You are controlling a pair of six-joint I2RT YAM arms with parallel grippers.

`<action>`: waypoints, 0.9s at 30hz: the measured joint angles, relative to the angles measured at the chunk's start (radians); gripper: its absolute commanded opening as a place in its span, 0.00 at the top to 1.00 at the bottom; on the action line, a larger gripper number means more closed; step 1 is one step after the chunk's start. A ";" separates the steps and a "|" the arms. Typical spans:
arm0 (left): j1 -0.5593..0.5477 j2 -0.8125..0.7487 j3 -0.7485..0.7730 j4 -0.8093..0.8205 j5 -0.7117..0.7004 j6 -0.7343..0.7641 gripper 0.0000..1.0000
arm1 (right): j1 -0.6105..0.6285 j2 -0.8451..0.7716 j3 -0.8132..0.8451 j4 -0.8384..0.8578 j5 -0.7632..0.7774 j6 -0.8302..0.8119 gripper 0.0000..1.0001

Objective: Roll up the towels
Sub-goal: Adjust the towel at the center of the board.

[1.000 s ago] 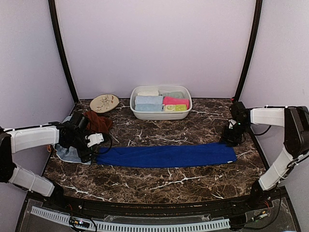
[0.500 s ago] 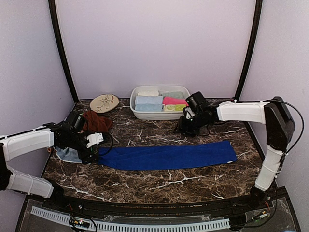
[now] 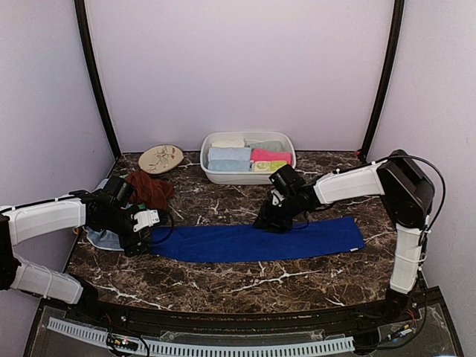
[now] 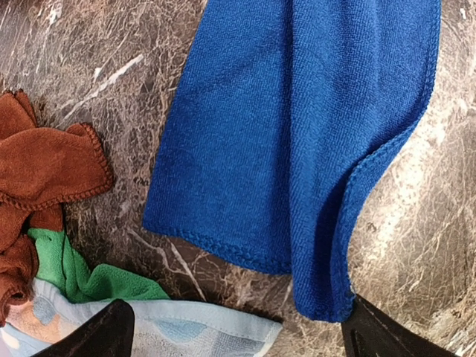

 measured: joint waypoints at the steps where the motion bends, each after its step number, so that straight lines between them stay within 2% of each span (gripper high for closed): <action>1: 0.000 0.000 0.000 -0.001 -0.005 0.000 0.01 | 0.000 0.000 -0.003 0.006 0.001 0.001 0.61; 7: 0.014 -0.025 0.000 -0.040 -0.055 0.025 0.01 | 0.000 -0.001 -0.014 0.028 0.013 0.003 0.62; 16: 0.073 -0.211 -0.014 -0.150 -0.081 0.132 0.01 | -0.001 -0.011 -0.048 0.078 0.031 0.018 0.63; 24: 0.143 -0.238 -0.034 -0.218 -0.099 0.201 0.01 | -0.001 -0.021 -0.072 0.112 0.032 0.019 0.61; 25: 0.149 -0.219 -0.010 -0.229 -0.084 0.193 0.02 | -0.001 -0.021 -0.072 0.112 0.031 0.018 0.60; 27: 0.151 -0.148 0.072 -0.253 -0.037 0.157 0.11 | -0.001 -0.023 -0.072 0.113 0.028 0.017 0.58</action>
